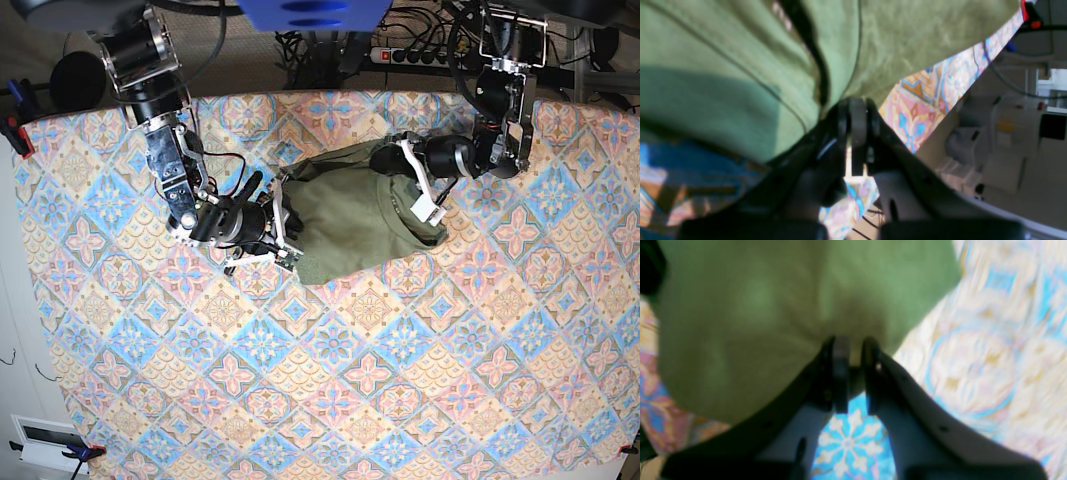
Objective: Layout the t-shirt on the table in an organized manner, then fold the t-shirt properly
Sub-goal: 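Press and tuck the folded bundle with both grippers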
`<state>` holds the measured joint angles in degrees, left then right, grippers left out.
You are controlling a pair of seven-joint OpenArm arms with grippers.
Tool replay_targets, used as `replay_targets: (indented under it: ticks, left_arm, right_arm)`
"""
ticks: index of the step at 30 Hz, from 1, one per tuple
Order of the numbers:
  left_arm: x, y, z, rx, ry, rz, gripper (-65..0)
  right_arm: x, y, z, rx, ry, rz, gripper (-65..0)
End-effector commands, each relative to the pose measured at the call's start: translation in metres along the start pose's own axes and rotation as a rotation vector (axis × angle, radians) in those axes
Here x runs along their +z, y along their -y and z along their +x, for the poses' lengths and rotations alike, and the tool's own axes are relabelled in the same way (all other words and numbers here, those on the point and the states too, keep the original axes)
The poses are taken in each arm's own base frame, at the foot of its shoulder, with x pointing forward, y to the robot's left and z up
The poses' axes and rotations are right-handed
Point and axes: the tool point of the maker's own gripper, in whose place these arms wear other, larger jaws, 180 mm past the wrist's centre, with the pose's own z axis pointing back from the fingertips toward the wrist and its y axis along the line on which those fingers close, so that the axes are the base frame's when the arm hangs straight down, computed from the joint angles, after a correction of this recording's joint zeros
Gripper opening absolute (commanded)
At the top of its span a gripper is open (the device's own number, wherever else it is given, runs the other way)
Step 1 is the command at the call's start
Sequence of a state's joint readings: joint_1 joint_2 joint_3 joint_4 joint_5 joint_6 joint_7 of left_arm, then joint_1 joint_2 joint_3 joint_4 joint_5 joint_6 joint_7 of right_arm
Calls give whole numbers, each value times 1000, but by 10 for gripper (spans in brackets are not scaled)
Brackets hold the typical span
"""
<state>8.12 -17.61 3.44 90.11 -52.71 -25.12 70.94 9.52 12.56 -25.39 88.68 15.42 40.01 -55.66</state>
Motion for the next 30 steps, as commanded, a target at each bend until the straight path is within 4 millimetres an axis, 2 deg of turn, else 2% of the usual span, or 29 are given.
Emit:
replay_targets:
  ticks: [1, 10, 18, 20, 23, 26, 30]
  left_arm:
    - [4, 1, 9, -24, 18, -3, -650]
    - [-3, -14, -17, -106, -107, 107, -650]
    - [3, -27, -39, -89, -155, 148, -650]
    - [5, -15, -28, -101, -112, 109, -650]
    - [27, 11, -1, -137, 3, 53, -650]
    - [45, 36, 23, -158, 113, -11, -650]
    - [57, 43, 44, -79, 241, -73, -650]
  right_arm:
    - [3, 8, 8, 3, 25, -11, -576]
    - [0, 8, -21, -15, -107, -6, -579]
    - [12, 11, 1, 29, -57, -36, -579]
    - [20, 12, 15, 57, -17, -57, -579]
    - [44, 10, 30, 108, 43, -108, -579]
    - [60, -7, 49, 136, 124, -101, -579]
    - [62, -24, 62, 102, 204, -18, -579]
